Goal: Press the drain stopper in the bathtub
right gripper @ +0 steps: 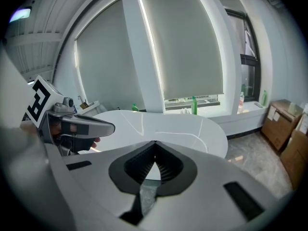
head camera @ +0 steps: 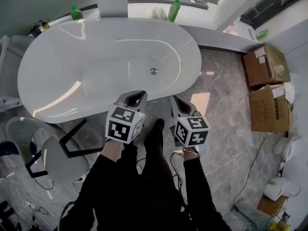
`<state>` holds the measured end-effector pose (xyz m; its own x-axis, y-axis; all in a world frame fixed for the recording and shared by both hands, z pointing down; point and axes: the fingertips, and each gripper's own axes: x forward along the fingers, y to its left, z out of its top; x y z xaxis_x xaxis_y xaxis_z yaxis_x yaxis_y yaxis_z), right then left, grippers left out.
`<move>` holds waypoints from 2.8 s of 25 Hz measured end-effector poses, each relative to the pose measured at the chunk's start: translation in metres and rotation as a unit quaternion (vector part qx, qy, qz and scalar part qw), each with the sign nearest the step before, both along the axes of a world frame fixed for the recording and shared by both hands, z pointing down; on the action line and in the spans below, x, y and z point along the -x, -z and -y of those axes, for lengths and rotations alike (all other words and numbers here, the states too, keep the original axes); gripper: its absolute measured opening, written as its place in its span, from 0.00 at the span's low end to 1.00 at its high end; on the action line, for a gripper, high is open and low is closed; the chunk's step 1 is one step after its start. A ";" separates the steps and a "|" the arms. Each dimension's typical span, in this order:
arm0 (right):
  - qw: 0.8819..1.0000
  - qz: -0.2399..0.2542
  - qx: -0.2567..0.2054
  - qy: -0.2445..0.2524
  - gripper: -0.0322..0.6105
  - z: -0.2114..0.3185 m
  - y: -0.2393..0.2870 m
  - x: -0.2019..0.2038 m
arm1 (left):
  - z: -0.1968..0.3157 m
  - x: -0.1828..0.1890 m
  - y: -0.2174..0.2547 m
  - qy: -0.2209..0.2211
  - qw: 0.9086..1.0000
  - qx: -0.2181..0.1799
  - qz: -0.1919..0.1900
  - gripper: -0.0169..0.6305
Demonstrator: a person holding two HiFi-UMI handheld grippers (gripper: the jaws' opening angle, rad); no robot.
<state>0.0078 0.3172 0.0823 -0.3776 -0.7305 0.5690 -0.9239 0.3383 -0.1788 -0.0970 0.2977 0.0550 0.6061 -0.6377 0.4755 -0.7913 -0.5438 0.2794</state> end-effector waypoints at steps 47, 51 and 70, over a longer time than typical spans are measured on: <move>0.979 -0.003 0.177 0.098 0.05 0.239 -0.218 -0.086 | 0.266 -0.091 -0.254 0.042 0.981 0.172 0.076 0.04; 0.974 -0.003 0.196 0.110 0.05 0.249 -0.254 -0.079 | 0.282 -0.098 -0.298 0.028 0.979 0.183 0.082 0.04; 0.966 -0.017 0.239 0.100 0.05 0.298 -0.353 -0.064 | 0.321 -0.106 -0.426 0.031 0.969 0.234 0.072 0.04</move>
<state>0.0714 0.0189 0.4355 -0.4595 -0.2956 0.8375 -0.8567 0.3964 -0.3302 0.0089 -0.0231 0.4807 0.4788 -0.3658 0.7981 -0.8680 -0.3340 0.3676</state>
